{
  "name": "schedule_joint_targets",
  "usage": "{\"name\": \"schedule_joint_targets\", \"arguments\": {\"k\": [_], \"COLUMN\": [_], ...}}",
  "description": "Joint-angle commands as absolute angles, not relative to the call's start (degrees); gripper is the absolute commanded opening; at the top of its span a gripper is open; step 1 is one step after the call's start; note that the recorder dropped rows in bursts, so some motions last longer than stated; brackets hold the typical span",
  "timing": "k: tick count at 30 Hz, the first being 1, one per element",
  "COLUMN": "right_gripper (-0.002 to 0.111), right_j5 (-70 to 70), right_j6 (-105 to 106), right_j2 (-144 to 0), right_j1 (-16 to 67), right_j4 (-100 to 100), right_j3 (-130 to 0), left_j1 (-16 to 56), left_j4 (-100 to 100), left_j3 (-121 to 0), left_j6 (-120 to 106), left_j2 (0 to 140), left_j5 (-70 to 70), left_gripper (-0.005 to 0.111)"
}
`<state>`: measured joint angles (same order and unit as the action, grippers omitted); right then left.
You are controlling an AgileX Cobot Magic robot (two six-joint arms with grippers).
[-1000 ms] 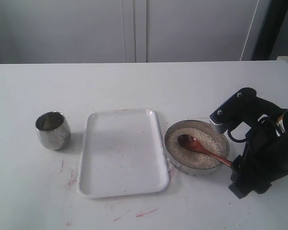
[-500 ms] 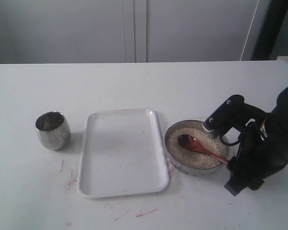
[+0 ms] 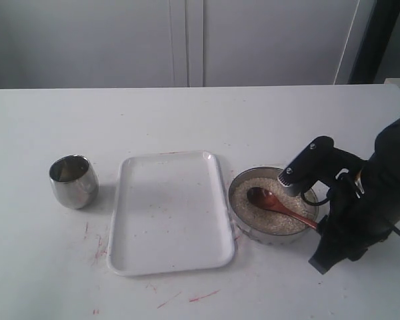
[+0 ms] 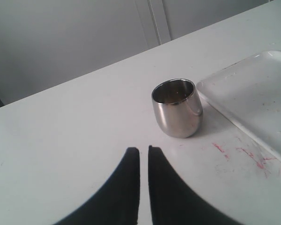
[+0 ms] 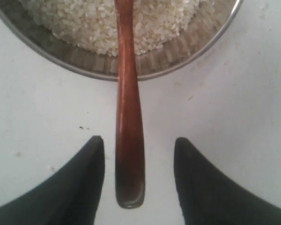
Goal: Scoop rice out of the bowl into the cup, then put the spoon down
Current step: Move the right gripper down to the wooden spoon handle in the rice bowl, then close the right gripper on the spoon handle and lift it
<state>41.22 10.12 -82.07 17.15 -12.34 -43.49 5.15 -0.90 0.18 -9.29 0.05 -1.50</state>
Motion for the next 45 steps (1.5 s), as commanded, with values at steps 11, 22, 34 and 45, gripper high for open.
{"name": "schedule_joint_targets", "arguments": {"k": [11,22,34,45], "right_gripper": [0.044,0.038,0.038,0.01], "right_j5": [38.36,37.25,35.79,37.05], "right_j6": [10.05,10.05,10.05,10.05], "right_j2": [-82.88,-83.42,-85.23,-85.23], "right_j1": [17.29,17.29,17.29,17.29], "right_j4": [-12.66,-12.2,-10.99,-10.99], "right_j3": [-43.27,-43.27,-43.27,-43.27], "left_j1": [5.31,5.31,5.31,5.31], "left_j4": [-0.51,-0.51,-0.51,-0.51], "left_j3": [0.0,0.0,0.0,0.0], "left_j6": [-9.21,-9.21,-9.21,-9.21], "left_j2": [0.0,0.0,0.0,0.0], "left_j5": [-1.13,-1.13,-1.13,-1.13], "left_gripper": [0.014,0.014,0.014,0.014]}}
